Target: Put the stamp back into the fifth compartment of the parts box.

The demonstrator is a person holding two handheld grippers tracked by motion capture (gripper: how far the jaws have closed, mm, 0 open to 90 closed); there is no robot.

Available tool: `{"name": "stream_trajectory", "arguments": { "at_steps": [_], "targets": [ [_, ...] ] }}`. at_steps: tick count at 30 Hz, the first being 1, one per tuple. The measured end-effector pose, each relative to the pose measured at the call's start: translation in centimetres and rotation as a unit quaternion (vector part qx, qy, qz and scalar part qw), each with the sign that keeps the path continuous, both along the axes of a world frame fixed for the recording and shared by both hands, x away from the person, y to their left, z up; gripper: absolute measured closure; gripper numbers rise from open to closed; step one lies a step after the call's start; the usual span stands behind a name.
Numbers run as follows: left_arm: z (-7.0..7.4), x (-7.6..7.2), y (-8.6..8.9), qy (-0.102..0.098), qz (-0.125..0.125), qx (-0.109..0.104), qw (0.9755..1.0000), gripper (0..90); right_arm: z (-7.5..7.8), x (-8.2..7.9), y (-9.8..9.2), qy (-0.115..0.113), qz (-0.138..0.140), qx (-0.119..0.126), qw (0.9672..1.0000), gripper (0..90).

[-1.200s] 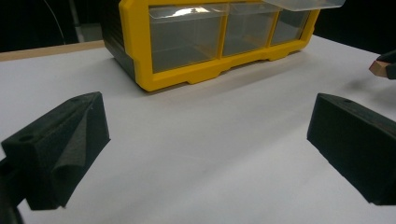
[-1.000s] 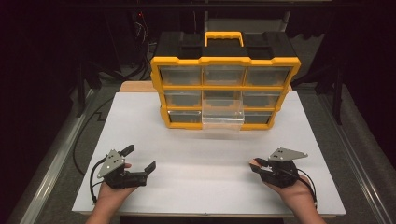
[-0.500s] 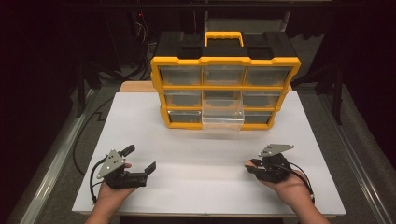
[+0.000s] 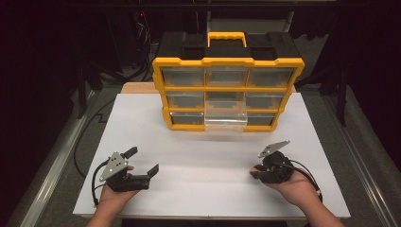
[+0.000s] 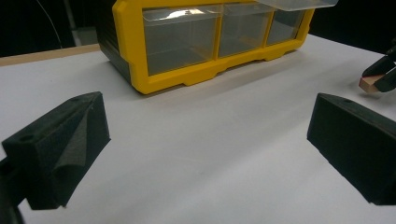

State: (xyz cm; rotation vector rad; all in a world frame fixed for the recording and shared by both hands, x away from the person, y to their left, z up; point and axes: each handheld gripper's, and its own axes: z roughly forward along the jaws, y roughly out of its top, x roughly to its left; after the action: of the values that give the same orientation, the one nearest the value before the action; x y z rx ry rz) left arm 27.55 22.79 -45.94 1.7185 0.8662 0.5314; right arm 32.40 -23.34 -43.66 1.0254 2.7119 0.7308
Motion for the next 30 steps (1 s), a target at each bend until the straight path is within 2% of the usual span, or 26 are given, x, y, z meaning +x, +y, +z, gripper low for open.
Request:
{"name": "stream_trajectory", "arguments": {
  "at_steps": [8, 12, 13, 18, 21, 24, 26, 30],
  "targets": [
    [0.1, 0.0, 0.0, -0.002, 0.0, -0.002, 1.0, 0.4, 0.5, 0.3, -0.1, 0.03, 0.002, -0.027, 0.9992, 67.5],
    [0.1, -0.1, -0.1, -0.004, -0.001, -0.003, 1.0, 0.4, 0.8, 0.5, 0.1, 0.036, 0.006, -0.037, 0.9987, 67.5],
    [0.2, -0.1, -0.1, -0.004, -0.001, -0.003, 1.0, 0.4, 1.0, 0.6, 0.3, 0.039, 0.011, -0.043, 0.9982, 67.5],
    [0.3, -0.3, -0.1, -0.006, -0.003, -0.006, 1.0, 0.4, 1.9, 0.6, 0.6, 0.04, 0.022, -0.047, 0.9978, 67.5],
    [0.2, -0.2, -0.1, -0.003, -0.004, 0.0, 1.0, 0.4, 2.4, 0.8, 0.9, 0.044, 0.039, -0.06, 0.9965, 67.5],
    [0.3, -0.4, -0.2, -0.005, -0.005, -0.007, 0.9999, 0.4, 2.8, 1.2, 1.0, 0.055, 0.047, -0.059, 0.9956, 67.5],
    [0.3, -0.4, -0.3, -0.006, -0.008, -0.001, 1.0, 0.4, 3.2, 1.4, 1.1, 0.059, 0.054, -0.062, 0.9949, 67.5],
    [0.2, -0.3, -0.2, -0.003, -0.005, -0.004, 1.0, 0.4, 3.8, 2.0, 1.2, 0.073, 0.06, -0.068, 0.9932, 67.5]
  ]
}}
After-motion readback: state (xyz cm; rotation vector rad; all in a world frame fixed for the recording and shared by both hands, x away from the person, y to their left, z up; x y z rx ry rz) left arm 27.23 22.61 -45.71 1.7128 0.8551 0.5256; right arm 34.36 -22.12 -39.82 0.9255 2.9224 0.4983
